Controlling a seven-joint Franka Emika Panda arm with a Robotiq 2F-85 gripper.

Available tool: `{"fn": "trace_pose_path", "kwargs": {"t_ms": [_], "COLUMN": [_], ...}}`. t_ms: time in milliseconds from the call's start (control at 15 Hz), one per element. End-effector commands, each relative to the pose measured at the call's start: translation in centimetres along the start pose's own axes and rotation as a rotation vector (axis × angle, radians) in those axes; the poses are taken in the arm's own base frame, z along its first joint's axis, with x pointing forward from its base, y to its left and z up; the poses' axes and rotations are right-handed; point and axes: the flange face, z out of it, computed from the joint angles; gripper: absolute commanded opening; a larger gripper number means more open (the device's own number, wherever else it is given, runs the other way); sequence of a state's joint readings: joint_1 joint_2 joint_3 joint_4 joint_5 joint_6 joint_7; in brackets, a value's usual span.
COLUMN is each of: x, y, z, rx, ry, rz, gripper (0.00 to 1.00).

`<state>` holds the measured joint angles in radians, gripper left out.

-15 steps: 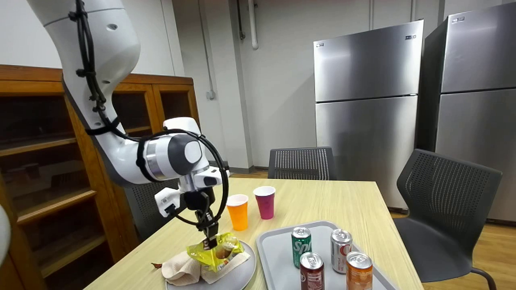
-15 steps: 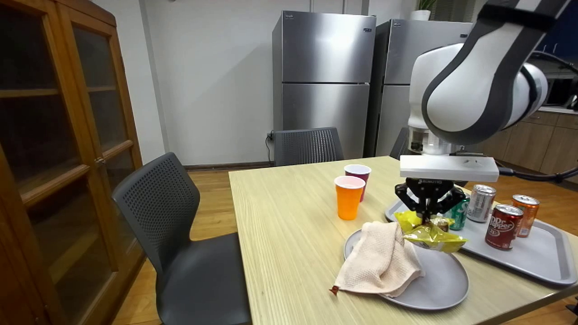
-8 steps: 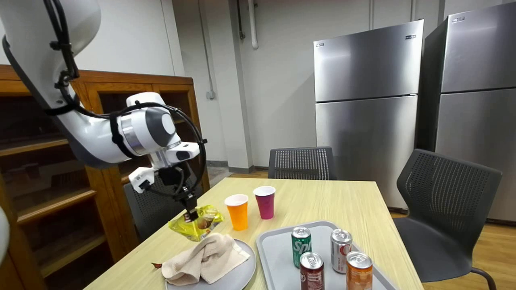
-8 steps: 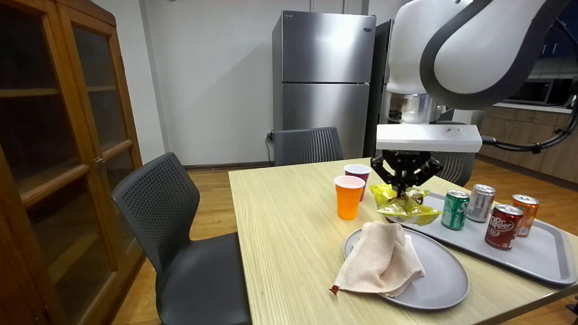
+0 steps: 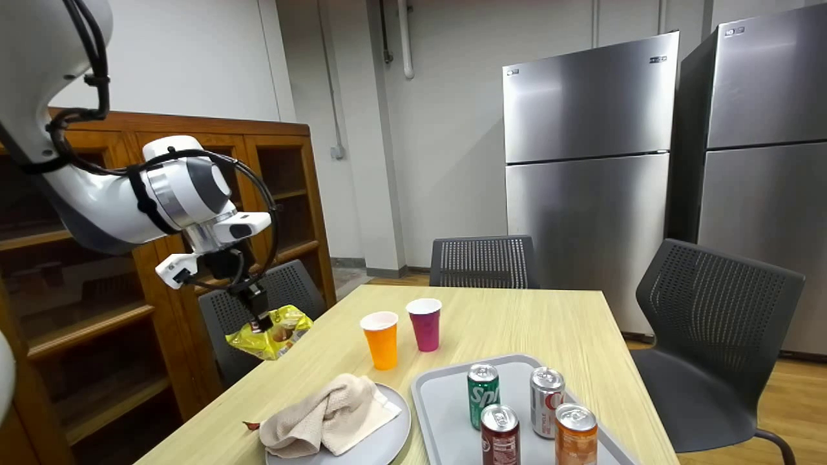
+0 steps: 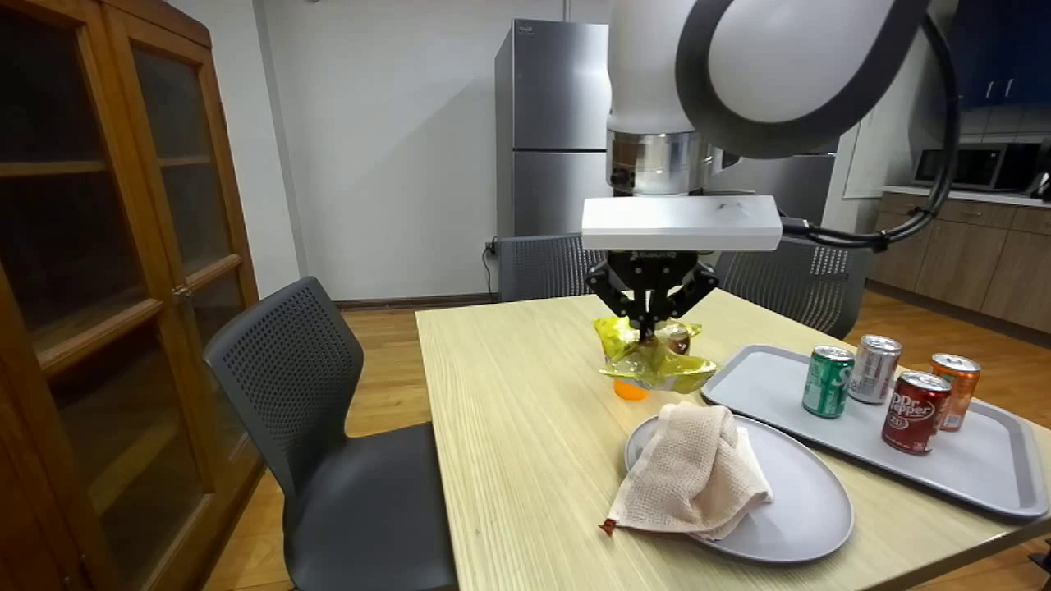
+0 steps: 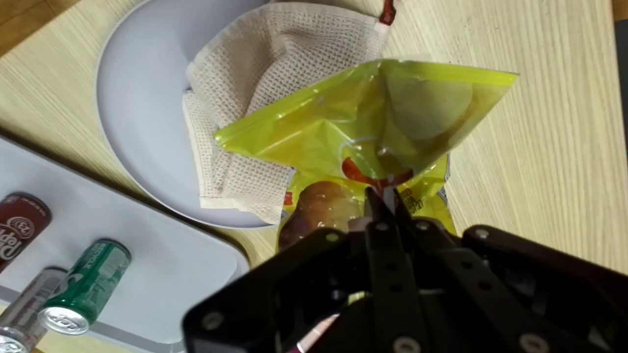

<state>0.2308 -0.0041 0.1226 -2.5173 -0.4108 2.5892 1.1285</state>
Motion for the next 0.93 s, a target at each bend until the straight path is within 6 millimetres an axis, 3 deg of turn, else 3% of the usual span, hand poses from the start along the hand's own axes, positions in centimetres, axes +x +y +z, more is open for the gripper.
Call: {"fn": "trace_pose_path", "kwargs": {"t_ms": [0,600,867], "x": [0.9,2.2,2.6], "y": [-4.4,-12.6,-14.9], "z": [0.2,4.8,7.4], "rx": [-0.05,-0.129,-0.162], "ry": [0.02,-0.023,-0.042], "rz": [-0.014,-0.045,-0.049], "gripper": [0.0,0.0,0.0]}}
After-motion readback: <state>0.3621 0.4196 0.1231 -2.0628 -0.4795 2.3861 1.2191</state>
